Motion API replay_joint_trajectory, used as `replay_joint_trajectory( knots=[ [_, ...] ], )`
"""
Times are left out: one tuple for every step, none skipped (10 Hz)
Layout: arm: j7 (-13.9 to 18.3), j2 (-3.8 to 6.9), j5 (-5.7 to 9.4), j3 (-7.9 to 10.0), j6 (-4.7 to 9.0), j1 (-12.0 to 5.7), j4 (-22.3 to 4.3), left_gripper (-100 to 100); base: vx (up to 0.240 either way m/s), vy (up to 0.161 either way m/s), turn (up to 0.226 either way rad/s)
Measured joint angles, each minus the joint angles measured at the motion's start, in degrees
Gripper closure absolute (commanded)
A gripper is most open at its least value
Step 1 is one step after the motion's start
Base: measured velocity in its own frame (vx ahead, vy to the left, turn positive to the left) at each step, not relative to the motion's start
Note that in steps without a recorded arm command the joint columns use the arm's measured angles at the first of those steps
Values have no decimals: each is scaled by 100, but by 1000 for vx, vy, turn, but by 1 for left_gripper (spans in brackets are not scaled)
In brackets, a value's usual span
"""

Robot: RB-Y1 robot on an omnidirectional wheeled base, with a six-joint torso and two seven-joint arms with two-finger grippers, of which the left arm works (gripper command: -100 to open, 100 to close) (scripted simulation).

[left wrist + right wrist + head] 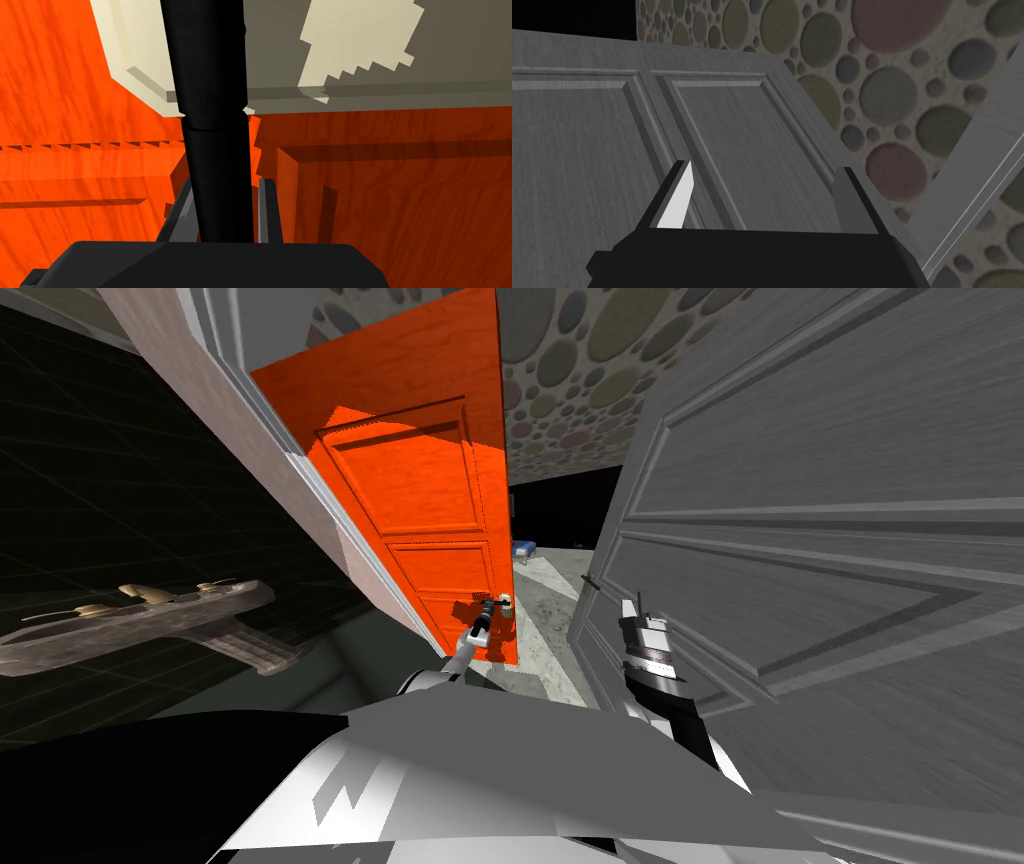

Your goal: Push the door open

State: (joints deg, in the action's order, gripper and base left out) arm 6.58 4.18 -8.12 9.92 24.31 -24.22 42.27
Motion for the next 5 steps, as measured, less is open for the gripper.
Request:
replay_joint_trajectory(
  knots=[
    [-25,31,35,98,2,-82,-101,100,180,-157,77],
    [-52,57,63,174,22,-64,-81,100,192,-150,84],
    [-76,82,90,250,61,-67,-118,100,178,-143,97],
    [-112,81,115,329,55,-62,-103,100,171,-169,91],
    [-116,108,138,379,14,-33,-43,100,159,-149,86]
  ],
)
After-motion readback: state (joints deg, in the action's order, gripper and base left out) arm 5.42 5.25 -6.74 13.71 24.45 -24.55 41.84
